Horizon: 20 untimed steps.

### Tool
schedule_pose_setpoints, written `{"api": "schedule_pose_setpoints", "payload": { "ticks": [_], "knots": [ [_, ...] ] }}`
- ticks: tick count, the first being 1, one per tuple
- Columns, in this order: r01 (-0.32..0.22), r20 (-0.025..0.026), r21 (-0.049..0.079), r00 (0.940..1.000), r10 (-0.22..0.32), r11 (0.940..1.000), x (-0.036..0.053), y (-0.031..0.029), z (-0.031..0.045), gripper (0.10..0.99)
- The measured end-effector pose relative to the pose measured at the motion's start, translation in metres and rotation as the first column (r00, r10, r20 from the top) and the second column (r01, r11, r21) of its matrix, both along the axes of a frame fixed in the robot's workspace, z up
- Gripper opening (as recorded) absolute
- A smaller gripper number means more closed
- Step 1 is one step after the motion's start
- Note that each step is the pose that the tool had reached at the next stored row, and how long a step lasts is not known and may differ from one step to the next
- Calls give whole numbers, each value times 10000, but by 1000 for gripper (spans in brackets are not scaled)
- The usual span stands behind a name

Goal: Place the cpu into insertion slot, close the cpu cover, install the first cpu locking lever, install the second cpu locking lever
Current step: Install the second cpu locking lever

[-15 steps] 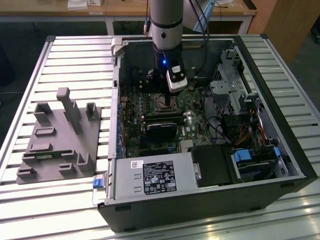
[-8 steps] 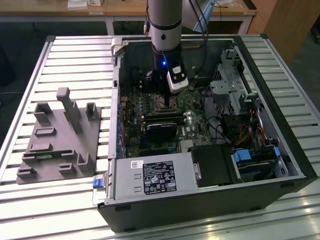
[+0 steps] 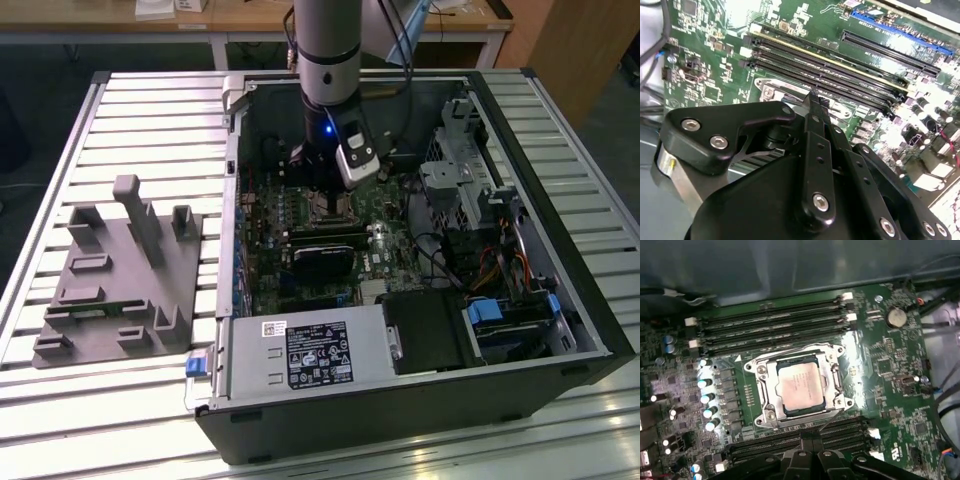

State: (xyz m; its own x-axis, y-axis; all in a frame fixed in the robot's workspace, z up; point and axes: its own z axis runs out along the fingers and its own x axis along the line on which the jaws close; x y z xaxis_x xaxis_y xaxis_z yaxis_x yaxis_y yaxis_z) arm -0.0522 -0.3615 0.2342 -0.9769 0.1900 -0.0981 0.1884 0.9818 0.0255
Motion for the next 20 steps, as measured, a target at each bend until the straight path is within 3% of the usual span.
{"api": "schedule_pose_setpoints", "payload": {
  "ticks": [9, 14, 15, 20],
  "knots": [
    [-514, 2, 54, 9987, 514, 9987, -110, -38, -47, 106],
    [-572, 1, 54, 9984, 572, 9983, -113, -40, -50, 106],
    [-572, 1, 81, 9984, 572, 9983, -114, -46, -50, 106],
    [-571, 24, 452, 9984, 571, 9973, -113, -110, -65, 106]
  ]
}}
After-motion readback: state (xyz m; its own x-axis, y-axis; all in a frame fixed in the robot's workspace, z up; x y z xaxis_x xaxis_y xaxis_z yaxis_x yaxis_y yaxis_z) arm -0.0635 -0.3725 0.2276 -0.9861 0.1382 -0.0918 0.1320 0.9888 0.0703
